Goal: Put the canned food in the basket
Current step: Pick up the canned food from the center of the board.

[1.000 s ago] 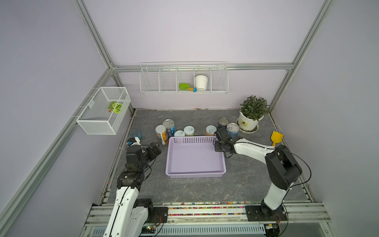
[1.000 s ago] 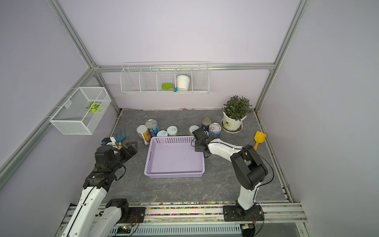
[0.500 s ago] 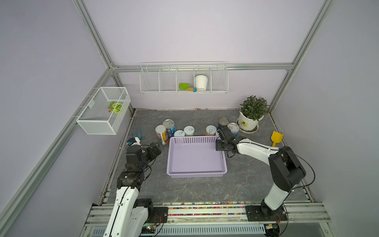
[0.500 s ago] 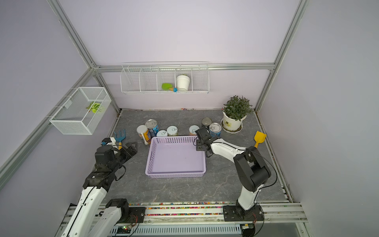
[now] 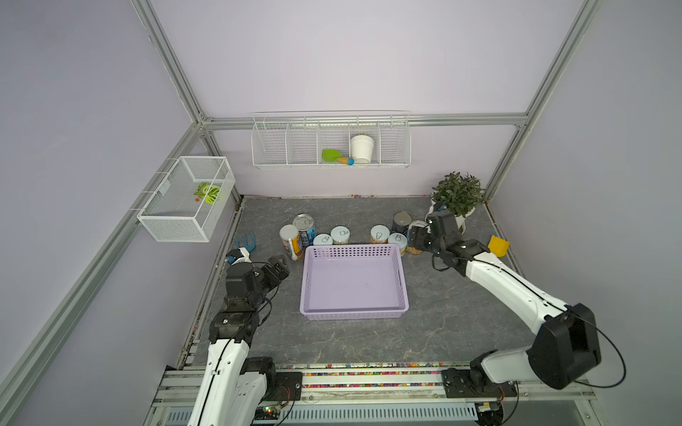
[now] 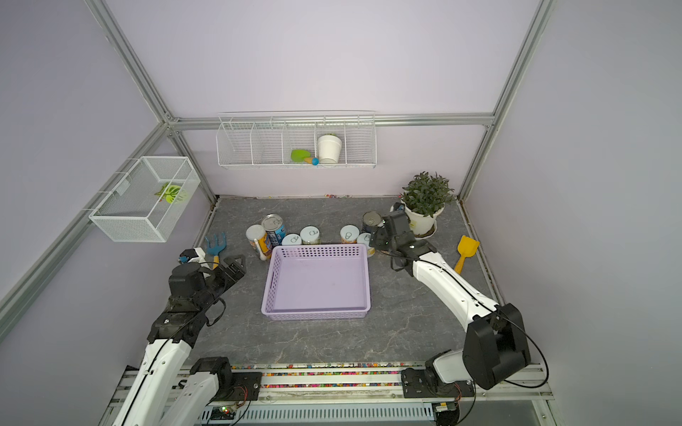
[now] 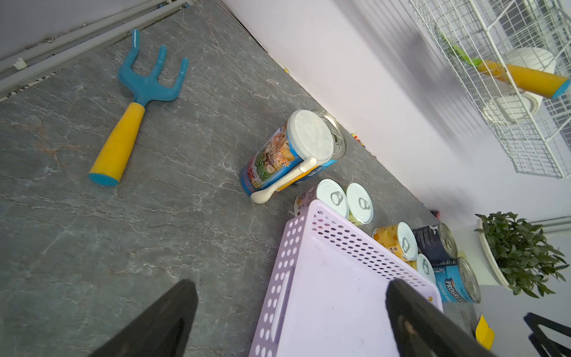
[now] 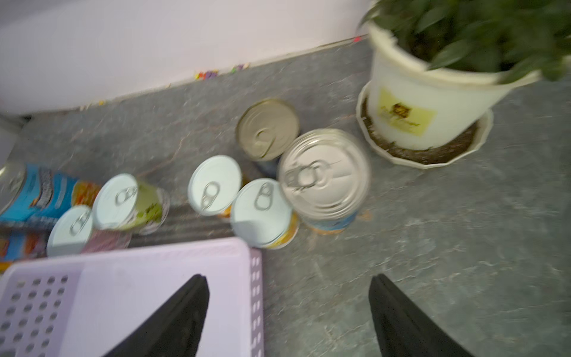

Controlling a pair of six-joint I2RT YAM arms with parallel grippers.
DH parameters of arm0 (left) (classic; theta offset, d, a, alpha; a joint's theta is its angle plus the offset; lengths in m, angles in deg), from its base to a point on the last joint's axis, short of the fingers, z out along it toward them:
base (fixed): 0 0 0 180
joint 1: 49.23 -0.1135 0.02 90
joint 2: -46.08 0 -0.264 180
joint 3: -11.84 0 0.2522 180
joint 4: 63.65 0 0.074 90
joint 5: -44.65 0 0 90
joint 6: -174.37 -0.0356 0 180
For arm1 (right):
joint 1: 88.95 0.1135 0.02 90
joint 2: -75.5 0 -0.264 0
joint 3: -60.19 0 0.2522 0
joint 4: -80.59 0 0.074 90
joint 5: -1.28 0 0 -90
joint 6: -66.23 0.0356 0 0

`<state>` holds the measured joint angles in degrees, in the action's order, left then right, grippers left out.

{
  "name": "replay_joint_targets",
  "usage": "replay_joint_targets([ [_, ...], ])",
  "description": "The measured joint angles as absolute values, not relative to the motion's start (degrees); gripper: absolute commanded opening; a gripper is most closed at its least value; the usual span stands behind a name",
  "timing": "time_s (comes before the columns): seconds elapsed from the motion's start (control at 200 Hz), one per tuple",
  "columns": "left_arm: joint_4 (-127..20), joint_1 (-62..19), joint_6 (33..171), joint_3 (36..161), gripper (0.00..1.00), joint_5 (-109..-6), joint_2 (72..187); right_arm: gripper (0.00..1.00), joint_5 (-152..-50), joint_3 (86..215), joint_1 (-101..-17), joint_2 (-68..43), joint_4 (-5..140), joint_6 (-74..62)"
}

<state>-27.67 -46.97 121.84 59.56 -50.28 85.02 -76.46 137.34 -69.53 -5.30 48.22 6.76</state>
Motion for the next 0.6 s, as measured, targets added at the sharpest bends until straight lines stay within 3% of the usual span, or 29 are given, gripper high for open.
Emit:
replay_joint_targets([
  [0.055, -27.67, -46.97, 121.88, 59.56, 1.0, -49.64, 85.04, 0.98, -77.82, 137.34, -73.62, -5.34, 48.2, 7.81],
  [0.165, -27.37, -46.97, 121.71, 59.56, 1.0, -49.71, 85.74, 0.98, -80.01, 137.21, -79.25, -5.63, 48.42, 8.53],
  [0.355, -27.39, -46.97, 120.66, 59.58, 1.0, -50.48, 89.76, 0.98, -81.97, 136.36, -79.17, -7.29, 52.48, 8.27],
  [0.6, -27.37, -46.73, 119.52, 59.93, 1.0, -52.9, 94.11, 0.98, -85.86, 148.77, -79.1, -21.63, 50.15, 7.04],
])
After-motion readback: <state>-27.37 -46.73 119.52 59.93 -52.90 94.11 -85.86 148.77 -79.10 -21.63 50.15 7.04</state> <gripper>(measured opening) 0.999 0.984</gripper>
